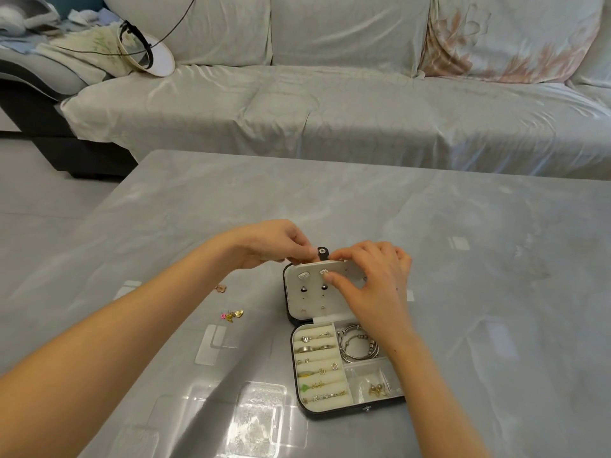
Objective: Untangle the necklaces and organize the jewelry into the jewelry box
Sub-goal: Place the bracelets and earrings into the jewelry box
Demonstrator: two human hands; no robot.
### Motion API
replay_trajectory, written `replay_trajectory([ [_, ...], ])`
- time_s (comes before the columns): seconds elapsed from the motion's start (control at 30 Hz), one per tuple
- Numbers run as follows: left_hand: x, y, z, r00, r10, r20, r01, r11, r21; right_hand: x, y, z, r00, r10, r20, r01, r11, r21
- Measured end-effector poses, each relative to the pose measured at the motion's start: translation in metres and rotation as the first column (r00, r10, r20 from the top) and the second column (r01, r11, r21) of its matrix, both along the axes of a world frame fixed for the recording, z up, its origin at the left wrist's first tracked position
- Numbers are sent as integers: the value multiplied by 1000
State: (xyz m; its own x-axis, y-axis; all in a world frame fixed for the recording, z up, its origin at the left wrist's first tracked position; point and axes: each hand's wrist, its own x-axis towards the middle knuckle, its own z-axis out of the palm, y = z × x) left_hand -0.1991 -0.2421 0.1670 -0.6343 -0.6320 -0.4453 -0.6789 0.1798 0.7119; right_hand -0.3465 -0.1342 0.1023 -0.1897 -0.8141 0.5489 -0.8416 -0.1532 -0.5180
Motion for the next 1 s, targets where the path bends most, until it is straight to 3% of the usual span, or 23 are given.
replay_trajectory([
  [0.07, 20, -5, -5, 978, 190, -83, -195, 979, -57, -3, -9, 2, 999, 21, -37, -20, 999, 26],
  [0.2, 74, -9, -27, 823, 534, -193, -554, 830, -68, -11, -28, 12, 987, 110, -114, -87, 978, 189],
  [0.4, 134, -1, -68, 738, 662, -130, -673, 706, -220, -3, -54, 11, 957, 117, -265, 4, 909, 416],
  [0.47, 143, 1, -77, 761, 642, -95, -631, 696, -342, 5, -56, 6, 927, 59, -371, 93, 921, 379],
  [0.53, 147, 1, -83, 797, 602, -53, -563, 708, -425, 15, -55, 1, 925, -8, -381, 121, 955, 272],
  [0.73, 140, -3, -104, 838, 546, 4, -458, 707, -539, 52, -28, -5, 992, -28, -124, 37, 997, 71],
  [0.87, 129, -8, -109, 868, 492, 72, -347, 703, -621, 61, -12, -13, 999, -43, -23, 47, 981, 186],
  [1.0, 122, -11, -111, 878, 400, 263, -90, 677, -730, 49, -9, -29, 920, -154, -360, 278, 905, 322],
])
